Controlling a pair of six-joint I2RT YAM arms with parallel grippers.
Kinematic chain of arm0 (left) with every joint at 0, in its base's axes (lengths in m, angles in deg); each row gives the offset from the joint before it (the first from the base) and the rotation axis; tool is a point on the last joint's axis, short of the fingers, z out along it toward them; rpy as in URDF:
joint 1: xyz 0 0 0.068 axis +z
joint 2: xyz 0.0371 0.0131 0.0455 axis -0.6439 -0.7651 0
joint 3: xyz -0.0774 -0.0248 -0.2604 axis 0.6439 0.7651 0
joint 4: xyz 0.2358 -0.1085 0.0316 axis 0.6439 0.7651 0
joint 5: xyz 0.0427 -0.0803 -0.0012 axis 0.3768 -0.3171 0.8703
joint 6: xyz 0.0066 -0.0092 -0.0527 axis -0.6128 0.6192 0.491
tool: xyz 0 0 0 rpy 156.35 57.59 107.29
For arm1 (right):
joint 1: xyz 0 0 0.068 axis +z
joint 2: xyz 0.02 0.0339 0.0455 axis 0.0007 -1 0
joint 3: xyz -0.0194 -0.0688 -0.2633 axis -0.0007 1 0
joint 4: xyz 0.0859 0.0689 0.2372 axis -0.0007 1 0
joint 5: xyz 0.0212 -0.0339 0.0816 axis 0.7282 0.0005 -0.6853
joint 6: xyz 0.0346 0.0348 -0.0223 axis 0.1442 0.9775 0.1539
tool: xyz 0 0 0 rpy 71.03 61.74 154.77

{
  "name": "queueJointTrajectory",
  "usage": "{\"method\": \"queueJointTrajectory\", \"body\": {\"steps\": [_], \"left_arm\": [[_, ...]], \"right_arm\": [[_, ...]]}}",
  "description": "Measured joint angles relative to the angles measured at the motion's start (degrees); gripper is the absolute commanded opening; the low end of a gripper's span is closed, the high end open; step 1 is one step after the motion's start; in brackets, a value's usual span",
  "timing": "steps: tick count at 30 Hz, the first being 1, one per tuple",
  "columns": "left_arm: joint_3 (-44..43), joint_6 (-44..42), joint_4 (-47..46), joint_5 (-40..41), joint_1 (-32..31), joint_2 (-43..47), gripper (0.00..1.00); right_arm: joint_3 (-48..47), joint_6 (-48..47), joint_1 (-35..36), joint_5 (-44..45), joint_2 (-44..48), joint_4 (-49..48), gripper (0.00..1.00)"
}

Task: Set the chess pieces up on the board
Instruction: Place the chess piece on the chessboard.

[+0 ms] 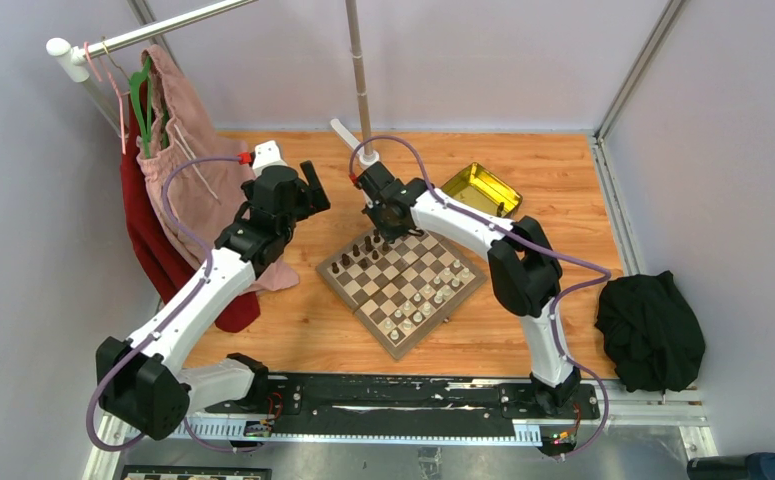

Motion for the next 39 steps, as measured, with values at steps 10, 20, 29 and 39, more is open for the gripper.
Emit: {"method": "queueJointTrajectory", "body": {"steps": [10, 20, 29, 39], "left_arm": [[-0.3, -0.6, -0.5, -0.1, 0.0, -1.4, 1.0], [-0.4, -1.3, -0.9, -0.1, 0.0, -2.2, 1.0], [-0.7, -1.4, -1.1, -0.1, 0.0, -2.8, 1.0], [-1.0, -1.4, -1.3, -0.3, 0.0, -3.2, 1.0]], "right_arm": [[-0.8, -0.1, -1.0, 0.0, -1.4, -0.1, 0.0], [-1.8, -0.1, -1.4, -0.1, -3.2, -0.1, 0.0], [-2.0, -0.2, -1.5, -0.4, -3.5, 0.0, 0.11], [-2.0, -0.7, -1.5, -0.5, -3.5, 0.0, 0.24]]}}
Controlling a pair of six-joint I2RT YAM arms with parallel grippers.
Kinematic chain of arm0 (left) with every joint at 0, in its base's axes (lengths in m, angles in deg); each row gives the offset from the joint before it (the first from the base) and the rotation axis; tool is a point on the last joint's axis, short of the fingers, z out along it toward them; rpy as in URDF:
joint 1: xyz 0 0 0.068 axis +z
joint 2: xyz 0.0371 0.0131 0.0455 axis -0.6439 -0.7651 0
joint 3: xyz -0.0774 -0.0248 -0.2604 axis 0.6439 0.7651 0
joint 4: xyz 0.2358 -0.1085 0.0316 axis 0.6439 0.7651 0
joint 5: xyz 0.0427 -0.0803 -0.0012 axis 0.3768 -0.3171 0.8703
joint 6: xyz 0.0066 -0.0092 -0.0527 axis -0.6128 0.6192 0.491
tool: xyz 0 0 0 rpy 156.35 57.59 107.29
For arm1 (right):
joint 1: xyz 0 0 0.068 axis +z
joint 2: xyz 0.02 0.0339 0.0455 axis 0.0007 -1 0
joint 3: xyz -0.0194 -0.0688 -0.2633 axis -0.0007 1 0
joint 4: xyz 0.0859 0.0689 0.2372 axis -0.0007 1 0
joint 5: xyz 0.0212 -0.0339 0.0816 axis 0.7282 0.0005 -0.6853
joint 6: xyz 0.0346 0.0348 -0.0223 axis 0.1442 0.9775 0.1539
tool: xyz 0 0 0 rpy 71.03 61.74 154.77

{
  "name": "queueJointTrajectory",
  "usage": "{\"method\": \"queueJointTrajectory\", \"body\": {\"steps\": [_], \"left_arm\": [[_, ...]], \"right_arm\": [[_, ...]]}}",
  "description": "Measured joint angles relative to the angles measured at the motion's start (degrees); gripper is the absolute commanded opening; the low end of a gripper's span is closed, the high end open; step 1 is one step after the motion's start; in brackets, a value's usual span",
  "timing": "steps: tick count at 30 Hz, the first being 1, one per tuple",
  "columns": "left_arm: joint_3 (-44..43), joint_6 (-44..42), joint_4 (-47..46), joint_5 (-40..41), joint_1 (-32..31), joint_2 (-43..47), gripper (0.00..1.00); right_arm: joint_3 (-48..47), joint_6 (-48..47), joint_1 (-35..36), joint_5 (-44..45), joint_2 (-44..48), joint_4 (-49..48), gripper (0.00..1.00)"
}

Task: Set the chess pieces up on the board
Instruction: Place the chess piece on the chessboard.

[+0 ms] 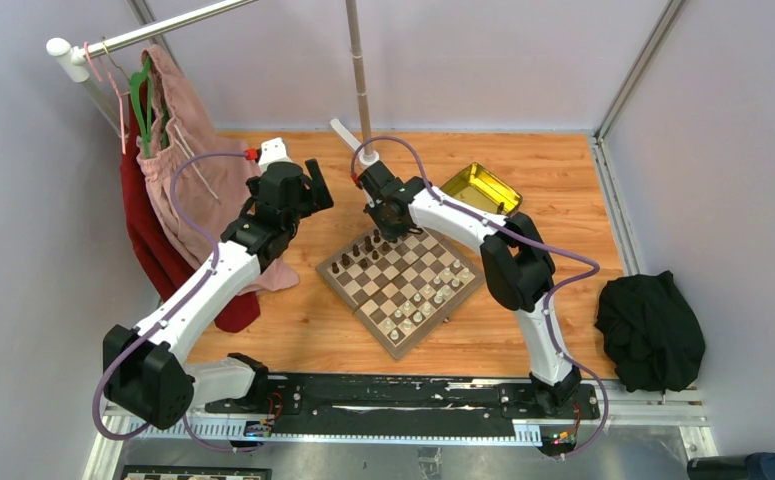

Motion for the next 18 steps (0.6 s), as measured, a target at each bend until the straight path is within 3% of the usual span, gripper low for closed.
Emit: {"method": "queueJointTrajectory", "body": {"steps": [18], "left_arm": [[-0.3, 1.2, 0.0, -0.2, 0.0, 0.0, 1.0]], "right_arm": [[0.0, -0.6, 0.0, -0.7, 0.7, 0.0, 0.3]]}}
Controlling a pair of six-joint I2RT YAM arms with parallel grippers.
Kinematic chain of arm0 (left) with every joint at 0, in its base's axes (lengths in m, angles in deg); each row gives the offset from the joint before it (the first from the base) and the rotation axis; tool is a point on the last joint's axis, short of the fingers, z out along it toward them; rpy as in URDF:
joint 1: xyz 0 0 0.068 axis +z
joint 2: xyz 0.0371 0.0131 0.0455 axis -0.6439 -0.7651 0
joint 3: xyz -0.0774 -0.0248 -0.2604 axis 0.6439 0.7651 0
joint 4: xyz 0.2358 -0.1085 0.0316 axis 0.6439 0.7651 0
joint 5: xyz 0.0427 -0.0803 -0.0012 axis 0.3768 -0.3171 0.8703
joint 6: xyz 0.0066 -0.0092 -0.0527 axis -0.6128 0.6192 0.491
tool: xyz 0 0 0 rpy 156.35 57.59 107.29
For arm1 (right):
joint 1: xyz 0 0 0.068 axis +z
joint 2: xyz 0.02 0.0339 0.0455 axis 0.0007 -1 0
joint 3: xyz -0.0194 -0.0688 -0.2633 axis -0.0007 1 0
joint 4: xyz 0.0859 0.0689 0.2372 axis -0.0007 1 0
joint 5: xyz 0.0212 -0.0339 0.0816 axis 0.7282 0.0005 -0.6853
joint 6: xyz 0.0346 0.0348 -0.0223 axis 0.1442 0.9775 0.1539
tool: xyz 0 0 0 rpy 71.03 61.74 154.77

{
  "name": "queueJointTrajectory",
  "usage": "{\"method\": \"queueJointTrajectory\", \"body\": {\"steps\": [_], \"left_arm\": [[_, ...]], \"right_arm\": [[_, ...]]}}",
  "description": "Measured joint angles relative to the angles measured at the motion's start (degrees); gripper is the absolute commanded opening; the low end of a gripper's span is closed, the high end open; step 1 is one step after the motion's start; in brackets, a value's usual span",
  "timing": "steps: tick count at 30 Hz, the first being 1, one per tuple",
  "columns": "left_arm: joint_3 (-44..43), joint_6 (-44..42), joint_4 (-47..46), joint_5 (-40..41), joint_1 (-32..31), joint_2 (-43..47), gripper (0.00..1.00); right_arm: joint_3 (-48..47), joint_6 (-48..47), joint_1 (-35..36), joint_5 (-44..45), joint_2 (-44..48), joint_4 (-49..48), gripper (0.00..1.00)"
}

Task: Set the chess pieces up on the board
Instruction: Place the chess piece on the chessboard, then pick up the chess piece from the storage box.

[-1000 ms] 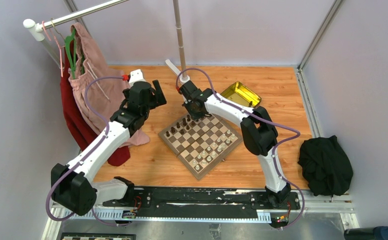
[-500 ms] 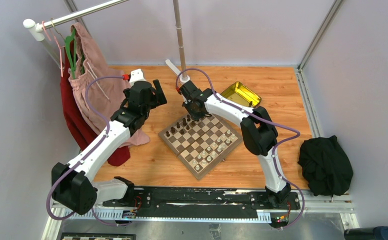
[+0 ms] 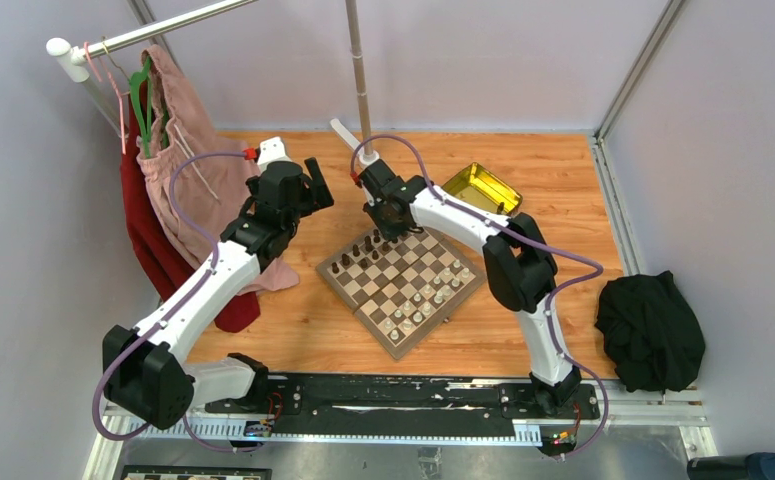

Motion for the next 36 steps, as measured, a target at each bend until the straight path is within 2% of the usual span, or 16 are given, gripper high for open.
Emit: {"method": "queueJointTrajectory", "body": {"steps": [13, 22, 26, 36], "left_arm": [[0.0, 0.4, 0.1, 0.0, -0.2, 0.3, 1.0], [0.0, 0.4, 0.1, 0.0, -0.3, 1.4, 1.0], [0.0, 0.4, 0.1, 0.0, -0.3, 1.4, 1.0], [0.0, 0.4, 0.1, -0.7, -0.3, 1.8, 1.0]], "right_arm": [[1.0, 0.0, 0.0, 0.2, 4.0, 0.3, 0.31], [1.0, 0.3, -1.5, 3.1, 10.6, 1.7, 0.32], [2.6, 1.5, -5.0, 4.8, 13.7, 1.7, 0.32], [9.0, 6.1, -20.6, 8.8, 16.5, 1.7, 0.33]]}}
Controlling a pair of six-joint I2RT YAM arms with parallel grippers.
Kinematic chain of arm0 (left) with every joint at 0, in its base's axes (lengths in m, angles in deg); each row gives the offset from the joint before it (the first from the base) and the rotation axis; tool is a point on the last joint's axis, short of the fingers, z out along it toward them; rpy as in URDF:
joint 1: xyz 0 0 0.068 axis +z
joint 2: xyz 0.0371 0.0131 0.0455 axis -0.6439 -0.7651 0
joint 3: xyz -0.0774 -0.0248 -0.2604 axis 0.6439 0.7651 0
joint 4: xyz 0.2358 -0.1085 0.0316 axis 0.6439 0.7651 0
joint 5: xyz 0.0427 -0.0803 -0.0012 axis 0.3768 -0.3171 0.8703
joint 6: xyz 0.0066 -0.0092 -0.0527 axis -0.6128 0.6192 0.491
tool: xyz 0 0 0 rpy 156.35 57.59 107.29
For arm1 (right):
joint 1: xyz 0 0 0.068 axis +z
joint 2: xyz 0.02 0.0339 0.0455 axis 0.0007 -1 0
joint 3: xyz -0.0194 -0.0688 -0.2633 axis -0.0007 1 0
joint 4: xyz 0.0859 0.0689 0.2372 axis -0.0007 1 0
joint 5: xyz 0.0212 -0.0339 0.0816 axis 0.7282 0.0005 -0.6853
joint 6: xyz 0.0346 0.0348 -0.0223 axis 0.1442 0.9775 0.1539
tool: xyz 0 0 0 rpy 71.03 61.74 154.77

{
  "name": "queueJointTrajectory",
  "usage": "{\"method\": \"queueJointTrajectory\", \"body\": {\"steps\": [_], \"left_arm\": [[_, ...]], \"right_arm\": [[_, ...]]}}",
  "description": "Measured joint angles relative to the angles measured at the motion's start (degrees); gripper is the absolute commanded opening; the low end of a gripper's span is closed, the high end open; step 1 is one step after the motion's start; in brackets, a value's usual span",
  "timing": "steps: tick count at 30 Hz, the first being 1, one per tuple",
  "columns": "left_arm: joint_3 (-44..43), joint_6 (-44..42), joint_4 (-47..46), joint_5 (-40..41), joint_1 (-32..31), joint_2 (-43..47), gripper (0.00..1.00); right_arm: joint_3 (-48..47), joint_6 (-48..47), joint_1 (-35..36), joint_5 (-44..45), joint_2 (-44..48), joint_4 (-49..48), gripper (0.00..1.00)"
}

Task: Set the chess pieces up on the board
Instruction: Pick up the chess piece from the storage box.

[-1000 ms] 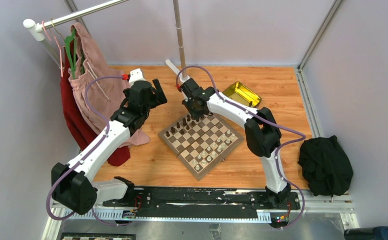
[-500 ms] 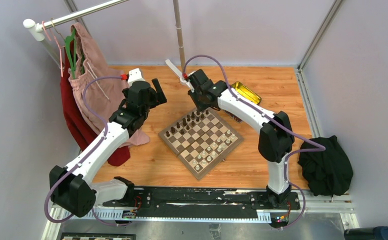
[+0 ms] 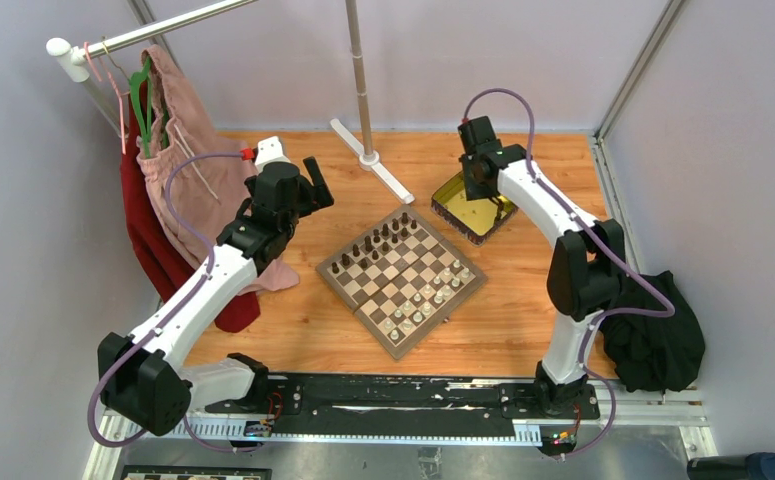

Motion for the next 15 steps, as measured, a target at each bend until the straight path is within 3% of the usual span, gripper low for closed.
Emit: {"method": "queueJointTrajectory", "body": {"steps": [15], "left_arm": [[0.0, -0.1, 0.0, -0.6, 0.0, -0.2, 1.0]], "right_arm": [[1.9, 3.5, -8.2, 0.5, -3.2, -1.2, 0.38]]}}
